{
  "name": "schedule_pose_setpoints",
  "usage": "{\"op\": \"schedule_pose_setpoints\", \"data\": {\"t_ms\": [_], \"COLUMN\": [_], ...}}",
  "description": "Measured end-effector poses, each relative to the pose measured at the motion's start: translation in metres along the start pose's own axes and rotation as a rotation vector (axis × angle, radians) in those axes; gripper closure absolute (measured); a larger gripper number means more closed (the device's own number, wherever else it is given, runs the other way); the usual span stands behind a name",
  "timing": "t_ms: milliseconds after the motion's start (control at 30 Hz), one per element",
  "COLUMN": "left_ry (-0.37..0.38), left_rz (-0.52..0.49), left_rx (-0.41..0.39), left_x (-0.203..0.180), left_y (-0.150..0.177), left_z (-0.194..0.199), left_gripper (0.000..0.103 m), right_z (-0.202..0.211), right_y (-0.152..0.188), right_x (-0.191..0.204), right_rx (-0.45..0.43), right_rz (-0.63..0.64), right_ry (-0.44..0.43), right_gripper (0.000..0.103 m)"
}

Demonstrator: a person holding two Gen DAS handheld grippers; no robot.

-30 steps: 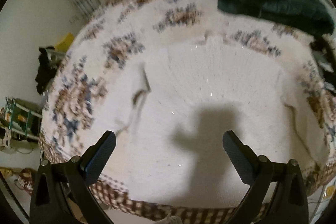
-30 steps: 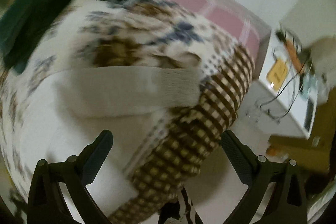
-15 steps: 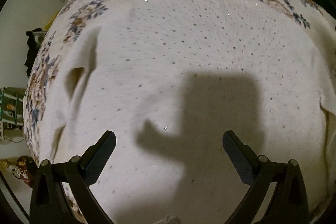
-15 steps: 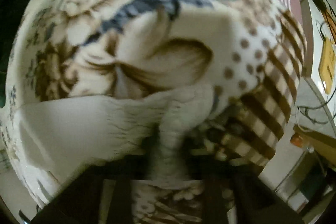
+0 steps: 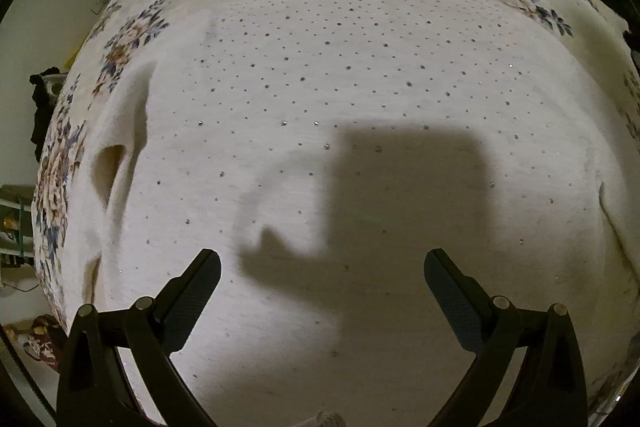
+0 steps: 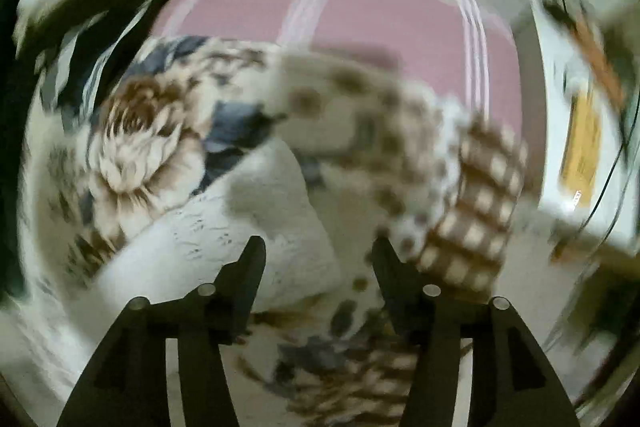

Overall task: Fold small clothes
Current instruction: 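Grasp a sweater sleeve with the right gripper and lift it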

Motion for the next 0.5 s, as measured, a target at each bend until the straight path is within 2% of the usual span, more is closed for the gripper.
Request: {"op": "schedule_pose_setpoints", "data": {"t_ms": [100,233,267,333,467,500], "left_ry": [0.006,0.002,0.002,0.009,0.016,0.016], "left_rz": [0.013,0.031,0.045,0.073,0.145,0.167], "left_rx": [0.011,0.039,0.043,0.040,0.037,0.038], "left_x": [-0.001,0.001,0.006,0.014,0.043,0.054], "left_y": [0.002,0.007,0.007,0.005,0.004,0.004], "left_z": [-0.004,-0.015,-0.019,-0.022,-0.028,-0.028], "left_gripper": [0.000,0.000,0.000,0.000,0.000,0.000], "right_z": [-0.033,-0.061,-0.063,-0.053,-0.018,-0.002], "right_y": [0.010,0.015,0.016,0.016,0.024,0.036], "right_x": [-0.023,-0.023,-0.020,-0.006,0.054,0.085], "right_rx": [0.080,0.098,0.073,-0.011,-0.131,-0.159], "right_rz": [-0.167,-0.283,-0.315,-0.314,-0.123,-0.019], "right_ry": [-0.190,-0.328,-0.355,-0.377,-0.272,-0.244], "right_gripper": [0.044,0.042,0.045,0.091,0.091,0.091]}}
Point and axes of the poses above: each gripper's, at about its wrist camera, not at the fingertips, and z roughly against the way its jaws point, x to its left, y to its underside, the point moved 1 cm from there along -z, roughly the way its jaws point, and after that the axes turned 3 degrees about x, right-handed, at the moved point
